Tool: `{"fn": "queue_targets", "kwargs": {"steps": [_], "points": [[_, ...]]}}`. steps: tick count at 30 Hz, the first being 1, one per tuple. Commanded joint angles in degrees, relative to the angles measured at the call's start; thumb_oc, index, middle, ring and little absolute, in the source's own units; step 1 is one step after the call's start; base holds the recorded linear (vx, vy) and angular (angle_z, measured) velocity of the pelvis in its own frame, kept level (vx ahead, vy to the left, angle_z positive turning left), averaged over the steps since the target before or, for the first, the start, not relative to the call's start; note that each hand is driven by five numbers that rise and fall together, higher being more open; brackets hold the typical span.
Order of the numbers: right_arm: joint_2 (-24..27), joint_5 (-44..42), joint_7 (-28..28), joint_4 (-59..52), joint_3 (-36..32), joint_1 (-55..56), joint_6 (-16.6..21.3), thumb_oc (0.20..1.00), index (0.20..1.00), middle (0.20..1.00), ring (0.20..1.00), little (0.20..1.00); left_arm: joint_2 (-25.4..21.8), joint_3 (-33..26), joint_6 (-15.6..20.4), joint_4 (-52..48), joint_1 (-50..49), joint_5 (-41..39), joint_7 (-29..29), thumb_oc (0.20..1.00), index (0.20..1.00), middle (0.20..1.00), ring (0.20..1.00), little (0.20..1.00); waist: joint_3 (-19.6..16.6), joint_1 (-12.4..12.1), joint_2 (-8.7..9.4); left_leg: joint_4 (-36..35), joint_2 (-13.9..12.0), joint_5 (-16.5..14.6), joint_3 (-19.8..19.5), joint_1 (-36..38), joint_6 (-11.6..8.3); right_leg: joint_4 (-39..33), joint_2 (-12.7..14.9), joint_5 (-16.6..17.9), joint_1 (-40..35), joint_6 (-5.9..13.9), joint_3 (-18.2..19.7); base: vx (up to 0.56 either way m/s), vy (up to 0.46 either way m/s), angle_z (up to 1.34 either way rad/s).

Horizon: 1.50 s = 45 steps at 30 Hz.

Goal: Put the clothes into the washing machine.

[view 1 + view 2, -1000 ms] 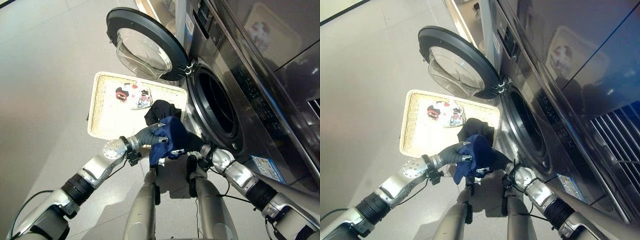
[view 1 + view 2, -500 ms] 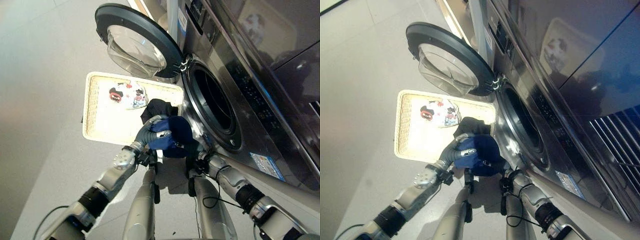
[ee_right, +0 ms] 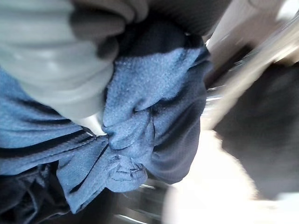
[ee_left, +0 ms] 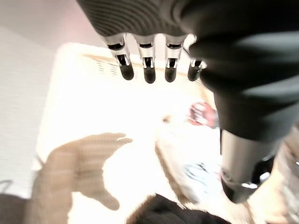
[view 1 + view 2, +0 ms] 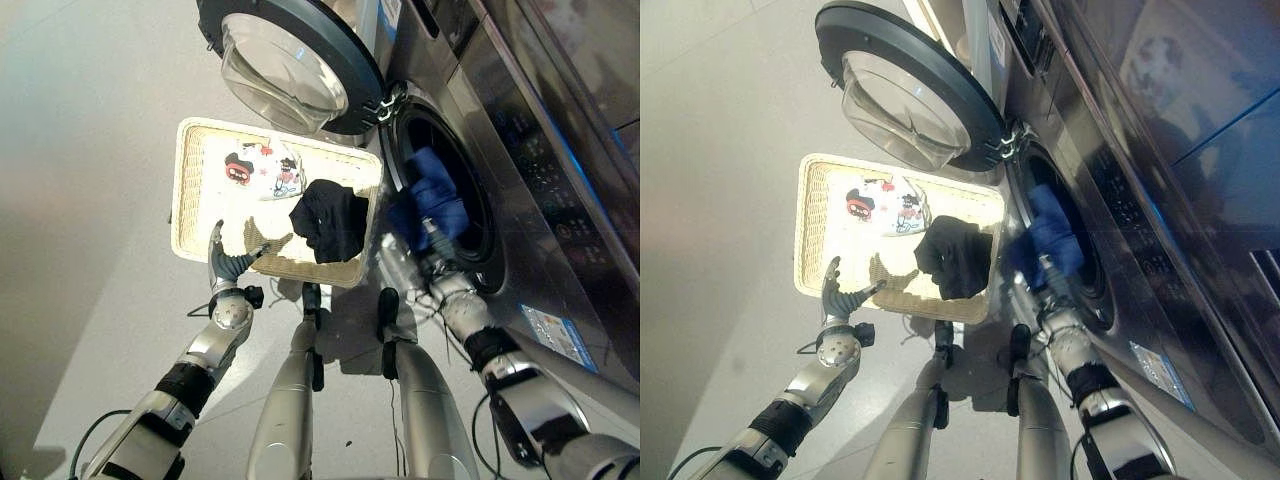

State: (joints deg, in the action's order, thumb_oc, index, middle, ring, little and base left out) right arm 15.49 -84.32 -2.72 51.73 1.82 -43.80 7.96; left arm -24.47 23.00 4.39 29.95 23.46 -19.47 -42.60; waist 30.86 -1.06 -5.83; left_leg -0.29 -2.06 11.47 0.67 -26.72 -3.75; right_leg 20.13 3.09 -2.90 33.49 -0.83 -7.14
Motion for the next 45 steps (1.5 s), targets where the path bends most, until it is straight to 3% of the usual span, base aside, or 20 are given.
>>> {"fn": "queue_targets", "kwargs": {"steps": [1, 4, 8, 9, 12, 14, 15, 18, 19, 20, 21, 23, 26, 28, 31, 32, 35, 40, 42, 45], "points": [[4.9, -8.0, -3.1, -2.3, -2.9, -3.4, 8.5, 0.200, 0.200, 0.200, 0.200, 0.200, 1.6, -1.7, 2.4, -2.4, 1.0, -1.9, 0.4, 1.000, 1.000, 1.000, 1.000, 1.000, -1.1, -0.5, -3.36, 3.3, 5.0, -3.8, 0.6, -1.7, 0.41, -6.6, -0.5, 6.1, 0.7, 4.20, 0.8, 0.05, -0.045, 0.00], [9.2, -14.6, -6.6, -1.5, -5.6, -8.6, 18.1, 0.200, 0.200, 0.200, 0.200, 0.200, 0.4, -0.4, 2.9, -3.1, -0.3, -2.9, 0.0, 1.000, 1.000, 1.000, 1.000, 1.000, -1.1, -0.8, -4.25, 3.7, 4.9, -3.9, 0.9, -2.9, 0.34, -6.1, -0.8, 6.1, 2.1, 3.92, 1.1, 0.03, -0.019, -0.03], [15.0, -26.0, -3.9, -4.9, -10.7, -10.7, 39.0, 0.200, 0.200, 0.200, 0.200, 0.200, -1.8, 0.4, 3.0, -5.9, -3.6, -3.0, 1.7, 1.000, 1.000, 1.000, 1.000, 1.000, -1.1, -0.8, -4.45, 4.2, 5.0, -5.2, 0.9, -3.2, 0.65, -5.3, -1.4, 4.7, 2.3, 3.69, 1.7, 0.04, -0.039, -0.02], [16.8, -28.7, 0.5, -8.2, -13.2, -11.0, 48.4, 0.200, 0.200, 0.200, 0.200, 0.200, -2.5, 0.1, 2.7, -7.3, -4.9, -3.0, 2.2, 1.000, 1.000, 1.000, 1.000, 1.000, -1.1, -0.7, -4.47, 4.6, 5.1, -5.0, 0.8, -3.8, 0.88, -5.3, -1.5, 5.2, 2.6, 3.58, 1.8, 0.02, -0.048, 0.00], [16.9, -28.7, 6.8, -18.5, -18.8, -9.1, 58.7, 0.200, 0.200, 0.200, 0.200, 0.200, -5.1, 0.3, 2.2, -9.4, -6.2, -4.4, 3.8, 1.000, 1.000, 1.000, 1.000, 1.000, -1.1, -0.5, -4.09, 5.8, 5.5, -5.5, -0.2, -4.8, 1.26, -4.8, -1.6, 5.5, 3.2, 3.66, 1.9, 0.02, -0.053, 0.02], [17.0, -28.7, 6.2, -20.0, -19.4, -9.3, 59.5, 0.238, 0.238, 0.238, 0.238, 0.238, -5.3, 0.2, 1.8, -9.7, -6.3, -4.3, 4.1, 1.000, 1.000, 1.000, 1.000, 1.000, -1.1, -0.5, -4.00, 6.3, 5.6, -5.7, -0.1, -5.1, 1.34, -4.7, -1.5, 5.6, 3.4, 3.70, 1.7, 0.00, -0.036, 0.05], [17.3, -28.7, 4.1, -22.8, -20.7, -9.6, 59.5, 0.840, 0.840, 0.840, 0.840, 0.840, -5.3, -0.1, 1.1, -10.0, -6.3, -4.1, 4.5, 1.000, 1.000, 1.000, 1.000, 1.000, -1.1, -0.4, -3.99, 6.6, 5.8, -5.8, -0.1, -5.5, 1.46, -4.6, -1.3, 5.8, 3.8, 3.81, 1.6, 0.00, -0.018, 0.05], [17.3, -28.7, 4.1, -22.8, -20.7, -9.6, 59.5, 0.840, 0.840, 0.840, 0.840, 0.840, -5.3, -0.1, 1.1, -10.0, -6.3, -4.1, 4.5, 1.000, 1.000, 1.000, 1.000, 1.000, -1.1, -0.4, -3.99, 6.6, 5.8, -5.8, -0.1, -5.5, 1.46, -4.6, -1.3, 5.8, 3.8, 3.81, 1.6, 0.00, -0.006, 0.03], [17.4, -28.7, 1.9, -24.3, -21.2, -9.1, 59.0, 1.000, 1.000, 1.000, 1.000, 1.000, -5.5, -0.4, 0.6, -10.1, -6.2, -4.1, 4.7, 1.000, 1.000, 1.000, 1.000, 1.000, -1.1, -0.3, -3.91, 7.0, 6.0, -5.9, -0.2, -5.8, 1.55, -4.6, -1.2, 5.9, 4.2, 3.88, 1.5, 0.00, -0.003, 0.04], [17.4, -28.7, 1.9, -24.3, -21.2, -9.1, 59.0, 1.000, 1.000, 1.000, 1.000, 1.000, -5.5, -0.4, 0.6, -10.1, -6.2, -4.1, 4.7, 1.000, 1.000, 1.000, 1.000, 1.000, -1.1, -0.3, -3.91, 7.0, 6.0, -5.9, -0.2, -5.8, 1.55, -4.6, -1.2, 5.9, 4.2, 3.88, 1.5, 0.00, 0.048, 0.04], [14.8, -25.7, -16.8, -15.8, -15.8, -3.7, 38.6, 1.000, 1.000, 1.000, 1.000, 1.000, -4.7, 0.2, -0.3, -9.2, -4.6, -2.3, 2.1, 1.000, 1.000, 1.000, 1.000, 1.000, -1.1, 0.6, -3.63, 7.9, 6.4, -5.8, 0.3, -7.0, 1.56, -5.1, -0.9, 7.0, 5.2, 3.88, 2.0, 0.00, 0.062, -0.03], [13.2, -24.6, -19.7, -10.7, -13.4, -3.2, 32.3, 1.000, 1.000, 1.000, 1.000, 1.000, -4.8, 0.6, -0.4, -8.0, -2.9, -2.5, 0.7, 1.000, 1.000, 1.000, 1.000, 1.000, -1.1, 0.7, -3.58, 7.5, 5.9, -5.5, 1.0, -7.0, 1.25, -5.7, -0.8, 7.2, 5.1, 3.80, 1.9, 0.00, 0.064, 0.03], [8.8, -28.7, -12.1, -4.4, -11.6, -1.9, 25.3, 1.000, 1.000, 1.000, 1.000, 1.000, -4.4, 2.5, 0.9, -4.8, 0.4, 0.0, -0.4, 1.000, 1.000, 1.000, 1.000, 1.000, -1.1, 1.0, -3.29, 6.7, 5.5, -5.0, 1.8, -7.1, 0.88, -6.3, -1.1, 7.4, 5.0, 3.66, 2.1, -0.01, 0.013, -0.16], [7.4, -28.7, -9.3, -2.3, -9.7, -2.4, 22.2, 1.000, 1.000, 1.000, 1.000, 1.000, -4.0, 4.2, 0.3, -3.8, 2.8, 0.6, 0.6, 1.000, 1.000, 1.000, 1.000, 1.000, -1.1, 1.1, -3.27, 6.1, 5.5, -4.7, 2.1, -7.2, 0.86, -6.6, -1.4, 7.4, 5.1, 3.49, 2.2, -0.03, 0.026, -0.24], [6.5, -24.9, -7.9, -0.8, -7.9, -3.8, 21.2, 1.000, 1.000, 1.000, 1.000, 1.000, -3.3, 6.1, -0.5, -3.2, 5.8, -0.2, 4.5, 1.000, 1.000, 1.000, 1.000, 1.000, -1.1, 1.4, -3.45, 5.4, 5.5, -4.3, 2.4, -7.2, 0.71, -7.0, -1.4, 7.7, 5.2, 3.58, 2.3, -0.03, 0.050, -0.08], [5.7, -18.3, -8.3, -1.1, -5.9, -4.3, 20.7, 1.000, 1.000, 1.000, 1.000, 1.000, -3.1, 8.4, -1.7, -2.5, 8.4, -1.0, 6.9, 1.000, 1.000, 1.000, 1.000, 1.000, -1.1, 1.9, -3.42, 5.0, 5.4, -4.1, 2.7, -7.2, 0.66, -7.3, -1.6, 7.9, 5.4, 3.49, 2.6, -0.03, 0.063, -0.05], [4.5, -11.2, -9.3, -1.6, -4.5, -4.4, 20.5, 1.000, 1.000, 1.000, 1.000, 1.000, -1.9, 9.8, -2.4, -0.1, 11.2, -2.2, 6.4, 1.000, 1.000, 1.000, 1.000, 1.000, -1.1, 2.4, -2.99, 4.9, 5.4, -3.9, 2.8, -7.4, 0.60, -7.6, -1.9, 8.2, 5.6, 3.50, 2.8, -0.04, 0.061, -0.12], [1.1, -3.1, -8.6, -2.9, -0.9, -2.3, 19.3, 1.000, 1.000, 1.000, 1.000, 1.000, 1.7, 6.2, -1.5, 8.3, 15.2, -2.0, -4.3, 1.000, 1.000, 1.000, 1.000, 1.000, -1.1, 3.4, -0.87, 5.2, 5.1, -3.9, 2.7, -8.4, 0.67, -7.9, -3.0, 8.5, 6.4, 3.29, 3.6, -0.01, 0.015, -0.03], [0.8, -2.6, -8.4, -3.0, -0.7, -1.9, 19.0, 1.000, 1.000, 1.000, 1.000, 1.000, 2.1, 5.5, -1.3, 9.4, 15.6, -1.8, -5.1, 1.000, 1.000, 1.000, 1.000, 1.000, -1.1, 3.6, -0.66, 5.3, 5.1, -3.9, 2.7, -8.6, 0.65, -7.8, -3.1, 8.5, 6.6, 3.27, 3.7, 0.00, 0.017, -0.07], [-1.9, 3.8, -8.9, -3.8, 2.6, 1.1, 16.7, 1.000, 1.000, 1.000, 1.000, 1.000, 4.0, -0.7, -4.8, 17.6, 20.4, 1.3, -13.7, 1.000, 1.000, 1.000, 1.000, 1.000, -1.1, 5.2, 1.38, 7.2, 4.8, -4.4, 3.2, -9.7, 0.40, -7.3, -3.7, 8.7, 7.6, 2.98, 4.4, 0.00, 0.061, -0.06]]}}
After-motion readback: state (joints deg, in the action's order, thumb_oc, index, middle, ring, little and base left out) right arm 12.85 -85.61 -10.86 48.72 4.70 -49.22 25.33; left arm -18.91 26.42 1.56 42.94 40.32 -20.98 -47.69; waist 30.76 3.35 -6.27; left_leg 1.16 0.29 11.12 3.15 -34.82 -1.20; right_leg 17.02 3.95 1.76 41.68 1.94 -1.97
